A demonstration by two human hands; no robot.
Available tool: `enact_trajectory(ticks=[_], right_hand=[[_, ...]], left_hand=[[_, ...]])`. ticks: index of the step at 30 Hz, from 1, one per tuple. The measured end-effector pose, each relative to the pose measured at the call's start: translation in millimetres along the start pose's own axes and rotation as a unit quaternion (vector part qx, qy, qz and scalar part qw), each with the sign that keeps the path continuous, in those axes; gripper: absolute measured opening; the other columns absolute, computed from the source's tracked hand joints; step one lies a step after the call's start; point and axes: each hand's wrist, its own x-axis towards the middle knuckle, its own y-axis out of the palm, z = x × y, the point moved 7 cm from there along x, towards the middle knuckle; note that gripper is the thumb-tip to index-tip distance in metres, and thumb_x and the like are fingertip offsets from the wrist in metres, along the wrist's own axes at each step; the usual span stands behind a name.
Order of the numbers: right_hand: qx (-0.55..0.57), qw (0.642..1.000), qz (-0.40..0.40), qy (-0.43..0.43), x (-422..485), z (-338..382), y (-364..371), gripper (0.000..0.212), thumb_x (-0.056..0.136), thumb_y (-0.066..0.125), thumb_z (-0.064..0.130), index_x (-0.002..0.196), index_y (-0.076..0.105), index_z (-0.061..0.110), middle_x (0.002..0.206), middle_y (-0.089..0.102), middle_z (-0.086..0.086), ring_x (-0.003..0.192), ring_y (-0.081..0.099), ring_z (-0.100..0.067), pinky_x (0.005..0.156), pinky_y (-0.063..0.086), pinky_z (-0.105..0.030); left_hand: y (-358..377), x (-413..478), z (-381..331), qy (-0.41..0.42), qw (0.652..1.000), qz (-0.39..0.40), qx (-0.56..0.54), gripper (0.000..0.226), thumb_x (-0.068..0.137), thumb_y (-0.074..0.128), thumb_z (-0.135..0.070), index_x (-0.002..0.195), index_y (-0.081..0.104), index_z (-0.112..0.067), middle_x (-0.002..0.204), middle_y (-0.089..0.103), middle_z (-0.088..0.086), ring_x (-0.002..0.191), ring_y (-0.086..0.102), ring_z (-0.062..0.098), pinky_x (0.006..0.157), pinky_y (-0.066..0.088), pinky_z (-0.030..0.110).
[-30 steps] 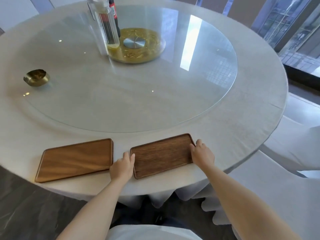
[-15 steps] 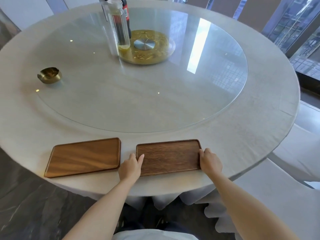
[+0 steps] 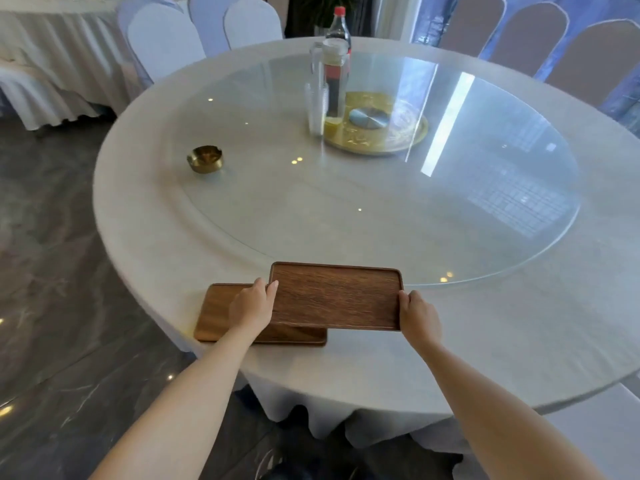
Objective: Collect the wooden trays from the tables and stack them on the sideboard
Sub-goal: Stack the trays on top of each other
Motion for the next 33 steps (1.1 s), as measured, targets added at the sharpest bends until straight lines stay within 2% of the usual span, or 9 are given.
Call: enact_trajectory(ticks=[7,10,13,15,21,27,30,33], right_hand=[[0.020,0.999,0.027,-0.033,-10.3,63.0,46.0,0.041,0.098,0.029,0.032,0.086,0.052,0.001,0.090,0.063,-0.021,0.084,0.056,-0.035,0.064,0.034,-0.034],[0.008,0.998,0.044,-0.038,-16.1,76.3,64.4,0.039,0.098,0.028,0.034,0.084,0.048,0.004,0.091,0.063,-0.021,0.087,0.057,-0.037,0.064,0.034,-0.033],[-0.002,0.997,0.063,-0.043,-22.4,83.7,79.7,0.036,0.098,0.027,0.034,0.081,0.043,0.007,0.092,0.064,-0.022,0.086,0.057,-0.037,0.064,0.035,-0.034],[-0.015,0.996,0.074,-0.049,-26.4,86.4,87.5,0.036,0.099,0.027,0.035,0.081,0.042,0.007,0.094,0.064,-0.021,0.087,0.058,-0.037,0.064,0.035,-0.034],[-0.072,0.991,0.094,-0.060,-33.8,90.5,104.0,0.042,0.099,0.025,0.038,0.095,0.049,0.005,0.099,0.065,-0.018,0.091,0.060,-0.036,0.069,0.041,-0.037],[-0.119,0.986,0.100,-0.064,-32.2,87.8,109.0,0.040,0.099,0.026,0.035,0.099,0.049,0.003,0.102,0.065,-0.019,0.094,0.060,-0.036,0.065,0.036,-0.033],[-0.161,0.976,0.120,-0.079,-32.6,85.9,111.5,0.035,0.099,0.026,0.035,0.093,0.046,0.007,0.103,0.066,-0.019,0.095,0.061,-0.036,0.066,0.037,-0.034],[-0.174,0.970,0.141,-0.090,-33.4,85.3,113.3,0.029,0.099,0.027,0.036,0.085,0.036,0.012,0.103,0.066,-0.019,0.095,0.061,-0.036,0.064,0.035,-0.033]], left_hand=[[-26.2,18.9,71.2,-0.025,0.999,0.006,0.022,0.045,0.099,0.025,-0.037,0.095,0.054,-0.003,0.092,0.066,0.019,0.085,0.060,0.036,0.065,0.040,0.035],[-24.8,22.0,95.0,-0.032,0.999,0.027,0.031,0.044,0.099,0.023,-0.037,0.095,0.054,-0.005,0.086,0.065,0.014,0.080,0.060,0.032,0.064,0.043,0.034],[-20.3,23.6,113.3,-0.036,0.997,0.051,0.055,0.044,0.099,0.022,-0.037,0.097,0.053,-0.006,0.077,0.057,0.006,0.069,0.051,0.023,0.061,0.039,0.032],[-15.0,24.3,123.2,-0.035,0.995,0.066,0.068,0.043,0.099,0.021,-0.038,0.096,0.052,-0.007,0.082,0.061,0.009,0.070,0.051,0.023,0.061,0.039,0.032],[-2.9,27.4,140.5,-0.022,0.991,0.097,0.091,0.042,0.099,0.019,-0.036,0.099,0.050,-0.007,0.092,0.065,0.014,0.082,0.060,0.031,0.063,0.039,0.034],[5.0,27.9,141.7,-0.009,0.990,0.107,0.093,0.040,0.099,0.020,-0.035,0.093,0.048,-0.008,0.088,0.064,0.012,0.071,0.053,0.026,0.061,0.039,0.034],[7.3,27.2,141.4,-0.018,0.989,0.112,0.091,0.034,0.099,0.020,-0.035,0.083,0.039,-0.013,0.078,0.056,0.006,0.068,0.048,0.023,0.061,0.037,0.034],[7.9,27.0,141.6,-0.024,0.990,0.109,0.082,0.032,0.099,0.019,-0.035,0.081,0.037,-0.014,0.073,0.048,0.002,0.067,0.047,0.022,0.060,0.036,0.034]])
